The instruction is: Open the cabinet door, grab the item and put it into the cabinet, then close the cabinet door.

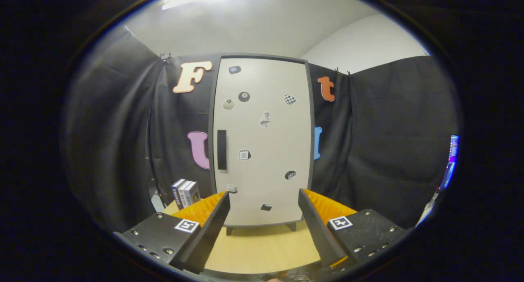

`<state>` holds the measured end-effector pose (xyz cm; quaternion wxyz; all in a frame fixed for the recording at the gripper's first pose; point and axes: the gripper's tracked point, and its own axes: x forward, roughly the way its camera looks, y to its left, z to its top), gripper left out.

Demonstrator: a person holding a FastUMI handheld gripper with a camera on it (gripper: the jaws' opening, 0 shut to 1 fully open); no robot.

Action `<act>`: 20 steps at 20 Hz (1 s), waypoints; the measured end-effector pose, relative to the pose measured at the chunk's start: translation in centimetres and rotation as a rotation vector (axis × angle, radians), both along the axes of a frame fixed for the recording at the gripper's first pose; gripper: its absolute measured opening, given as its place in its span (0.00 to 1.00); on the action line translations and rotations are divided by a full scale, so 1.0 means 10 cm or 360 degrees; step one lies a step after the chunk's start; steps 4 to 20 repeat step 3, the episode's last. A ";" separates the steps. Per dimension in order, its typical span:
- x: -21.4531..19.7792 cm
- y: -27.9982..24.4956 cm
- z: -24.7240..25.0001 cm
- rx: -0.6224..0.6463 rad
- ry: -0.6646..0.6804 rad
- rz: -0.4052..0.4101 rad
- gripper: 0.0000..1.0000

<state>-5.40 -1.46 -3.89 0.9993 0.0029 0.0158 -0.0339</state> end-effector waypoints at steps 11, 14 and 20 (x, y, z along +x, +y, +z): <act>0.02 0.02 -0.01 -0.0005 0.0007 0.0000 0.99; 0.02 0.02 -0.01 -0.0005 0.0007 0.0000 0.99; 0.02 0.02 -0.01 -0.0005 0.0007 0.0000 0.99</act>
